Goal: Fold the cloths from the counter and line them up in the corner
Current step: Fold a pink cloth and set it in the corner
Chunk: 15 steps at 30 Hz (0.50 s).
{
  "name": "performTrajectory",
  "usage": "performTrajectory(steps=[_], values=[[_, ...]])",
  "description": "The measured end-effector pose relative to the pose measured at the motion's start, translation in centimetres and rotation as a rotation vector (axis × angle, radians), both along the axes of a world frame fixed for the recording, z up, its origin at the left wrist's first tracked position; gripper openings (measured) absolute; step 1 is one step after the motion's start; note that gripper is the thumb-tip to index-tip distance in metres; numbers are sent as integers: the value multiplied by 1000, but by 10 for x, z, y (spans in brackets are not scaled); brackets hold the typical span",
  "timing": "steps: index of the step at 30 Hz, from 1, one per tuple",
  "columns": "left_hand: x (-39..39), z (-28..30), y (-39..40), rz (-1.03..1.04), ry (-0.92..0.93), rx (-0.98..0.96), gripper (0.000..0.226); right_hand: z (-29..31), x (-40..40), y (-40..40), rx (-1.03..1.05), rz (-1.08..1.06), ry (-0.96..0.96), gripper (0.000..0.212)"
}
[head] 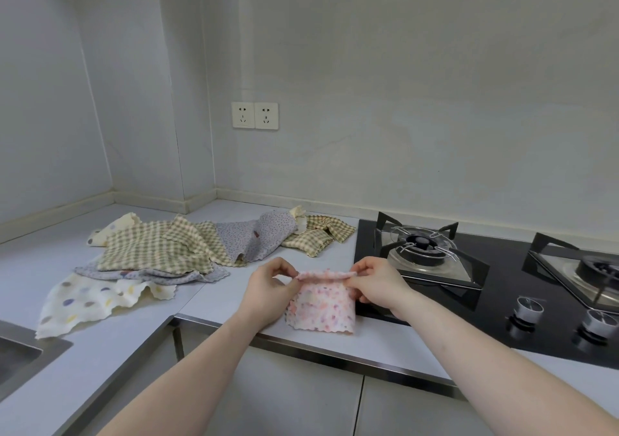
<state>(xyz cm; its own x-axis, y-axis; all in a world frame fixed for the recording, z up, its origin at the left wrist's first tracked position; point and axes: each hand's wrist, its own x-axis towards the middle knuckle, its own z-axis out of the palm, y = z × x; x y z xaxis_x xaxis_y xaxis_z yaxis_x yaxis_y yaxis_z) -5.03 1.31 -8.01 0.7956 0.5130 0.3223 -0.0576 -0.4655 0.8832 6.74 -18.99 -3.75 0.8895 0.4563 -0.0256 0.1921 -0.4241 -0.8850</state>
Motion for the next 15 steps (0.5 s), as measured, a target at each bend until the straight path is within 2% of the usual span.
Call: performTrajectory(steps=[4, 8, 15], values=[[-3, 4, 0, 46, -52, -95, 12, -2, -3, 3, 125, 19, -14, 11], [-1, 0, 2, -17, -37, -130, 14, -9, -1, 1, 19, 50, -233, 15], [6, -9, 7, -2, 65, 8, 17, -23, -8, -14, -109, 187, -454, 20]])
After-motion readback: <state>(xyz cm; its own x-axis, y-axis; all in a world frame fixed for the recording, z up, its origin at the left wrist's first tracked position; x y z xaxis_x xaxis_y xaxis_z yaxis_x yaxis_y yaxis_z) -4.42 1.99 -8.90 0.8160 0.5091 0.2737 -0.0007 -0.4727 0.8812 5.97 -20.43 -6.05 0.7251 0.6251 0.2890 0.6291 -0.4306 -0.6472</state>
